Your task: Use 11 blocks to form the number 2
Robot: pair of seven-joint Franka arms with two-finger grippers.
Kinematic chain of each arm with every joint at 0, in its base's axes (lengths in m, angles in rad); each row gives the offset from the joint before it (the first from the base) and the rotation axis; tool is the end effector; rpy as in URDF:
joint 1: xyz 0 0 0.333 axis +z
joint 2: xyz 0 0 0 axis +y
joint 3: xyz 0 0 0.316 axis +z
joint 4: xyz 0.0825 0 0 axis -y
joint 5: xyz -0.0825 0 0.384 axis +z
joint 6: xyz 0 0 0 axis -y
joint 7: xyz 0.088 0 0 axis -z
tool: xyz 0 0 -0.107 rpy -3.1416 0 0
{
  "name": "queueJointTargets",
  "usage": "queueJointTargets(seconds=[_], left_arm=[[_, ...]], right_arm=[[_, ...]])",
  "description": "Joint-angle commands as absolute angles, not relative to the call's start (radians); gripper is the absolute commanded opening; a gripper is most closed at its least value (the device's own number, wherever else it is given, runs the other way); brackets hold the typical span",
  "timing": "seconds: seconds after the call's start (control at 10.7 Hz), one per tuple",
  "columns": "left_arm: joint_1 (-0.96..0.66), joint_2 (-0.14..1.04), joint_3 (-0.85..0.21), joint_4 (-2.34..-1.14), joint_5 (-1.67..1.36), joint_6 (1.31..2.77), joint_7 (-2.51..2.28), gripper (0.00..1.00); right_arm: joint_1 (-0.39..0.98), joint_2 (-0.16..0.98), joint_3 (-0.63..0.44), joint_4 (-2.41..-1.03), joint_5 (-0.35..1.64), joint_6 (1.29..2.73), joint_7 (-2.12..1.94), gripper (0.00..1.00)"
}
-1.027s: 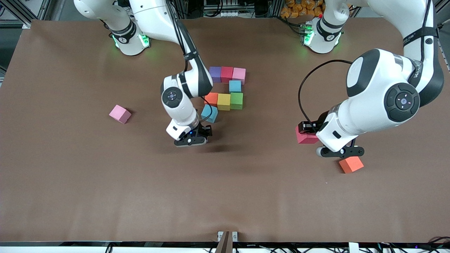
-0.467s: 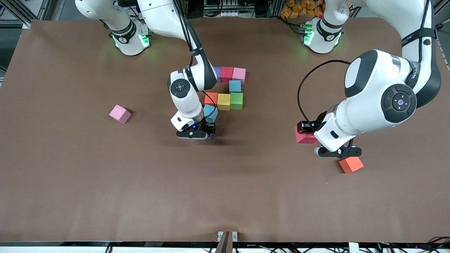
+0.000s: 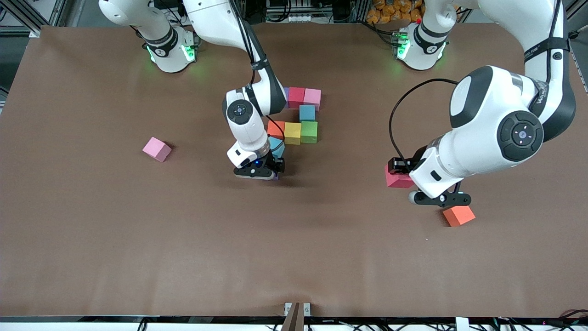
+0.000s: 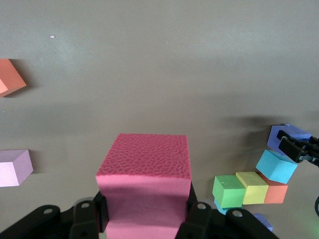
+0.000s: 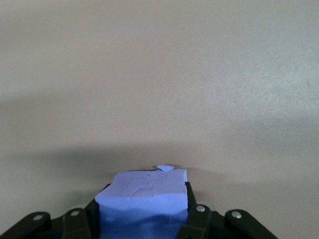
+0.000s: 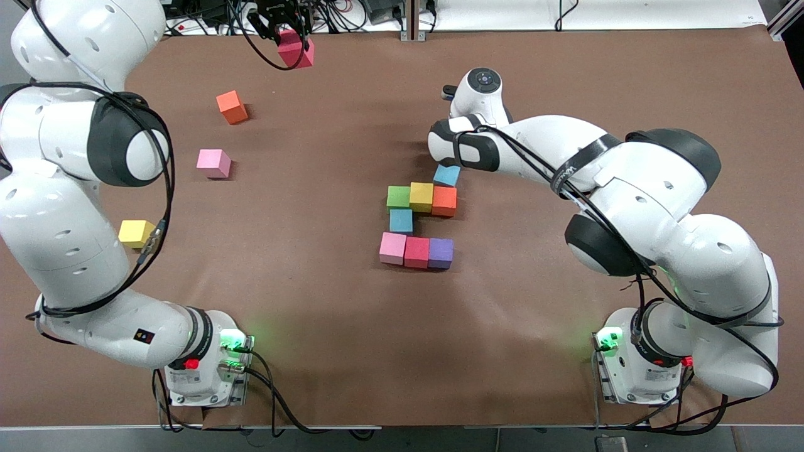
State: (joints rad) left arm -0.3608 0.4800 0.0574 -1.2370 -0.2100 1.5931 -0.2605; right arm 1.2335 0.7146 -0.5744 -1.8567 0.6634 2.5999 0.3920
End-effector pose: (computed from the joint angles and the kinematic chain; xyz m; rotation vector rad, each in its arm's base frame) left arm 0.6448 -0.2337 0.4859 2.9896 -0.0449 -0.2537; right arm 0.5062 0.4101 0.2008 -2.9973 0.1972 -0.2396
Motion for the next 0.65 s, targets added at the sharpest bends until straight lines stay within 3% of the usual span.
queueJointTargets(seconds=[0.0, 0.56], left_arm=[[-0.360, 0.476, 0.055, -1.243, -0.189, 1.588, -0.242, 0.57], [-0.360, 0.482, 0.057, -1.243, -0.189, 1.588, -0.242, 0.57]], right_arm=[[1.261, 0.712, -0.589, -1.888, 0.666, 2.615, 0.413, 0.00], [1.270, 0.718, -0.581, -1.911, 0.666, 2.646, 0.406, 0.00]])
